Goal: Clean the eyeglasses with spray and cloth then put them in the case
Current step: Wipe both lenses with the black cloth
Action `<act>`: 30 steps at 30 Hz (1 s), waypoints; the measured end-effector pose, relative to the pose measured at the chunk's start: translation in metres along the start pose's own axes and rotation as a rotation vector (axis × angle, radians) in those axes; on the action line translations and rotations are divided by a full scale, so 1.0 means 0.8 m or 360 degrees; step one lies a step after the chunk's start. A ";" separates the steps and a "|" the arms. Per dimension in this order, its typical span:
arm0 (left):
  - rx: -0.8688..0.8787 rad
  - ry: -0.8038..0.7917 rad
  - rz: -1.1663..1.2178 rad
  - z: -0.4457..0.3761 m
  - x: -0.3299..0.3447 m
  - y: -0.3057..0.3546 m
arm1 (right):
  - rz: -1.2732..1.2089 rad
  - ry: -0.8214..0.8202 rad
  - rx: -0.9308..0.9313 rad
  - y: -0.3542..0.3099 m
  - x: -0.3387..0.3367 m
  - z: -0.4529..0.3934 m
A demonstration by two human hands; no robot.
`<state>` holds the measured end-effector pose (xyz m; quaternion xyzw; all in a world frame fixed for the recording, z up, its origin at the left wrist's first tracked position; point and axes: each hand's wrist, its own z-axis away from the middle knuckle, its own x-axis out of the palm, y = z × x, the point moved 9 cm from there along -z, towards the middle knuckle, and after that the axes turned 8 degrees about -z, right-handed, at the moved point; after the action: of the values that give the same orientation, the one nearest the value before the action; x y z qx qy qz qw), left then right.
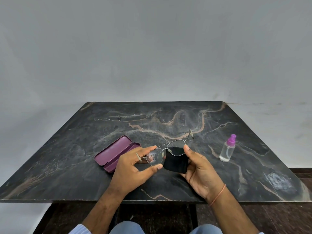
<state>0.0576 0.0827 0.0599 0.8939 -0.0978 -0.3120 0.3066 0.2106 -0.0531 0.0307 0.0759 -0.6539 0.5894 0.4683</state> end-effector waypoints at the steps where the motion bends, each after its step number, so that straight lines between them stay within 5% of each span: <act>1: -0.0003 0.0002 0.0007 0.000 0.000 0.000 | 0.0008 0.0009 -0.0014 -0.001 -0.001 -0.001; 10: 0.0009 0.0046 -0.0034 0.000 -0.002 -0.001 | 0.0007 0.0227 -0.0221 -0.007 -0.020 -0.006; 23: -0.0013 -0.0052 0.0049 0.000 0.004 -0.001 | -0.0089 -0.0073 0.0026 0.004 -0.004 -0.003; 30: -0.0050 -0.0035 0.0061 -0.001 0.002 -0.001 | -0.0051 0.0031 -0.0110 -0.005 -0.009 -0.005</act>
<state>0.0591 0.0832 0.0587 0.8834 -0.1134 -0.3175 0.3255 0.2190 -0.0544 0.0278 0.0644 -0.6680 0.5596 0.4863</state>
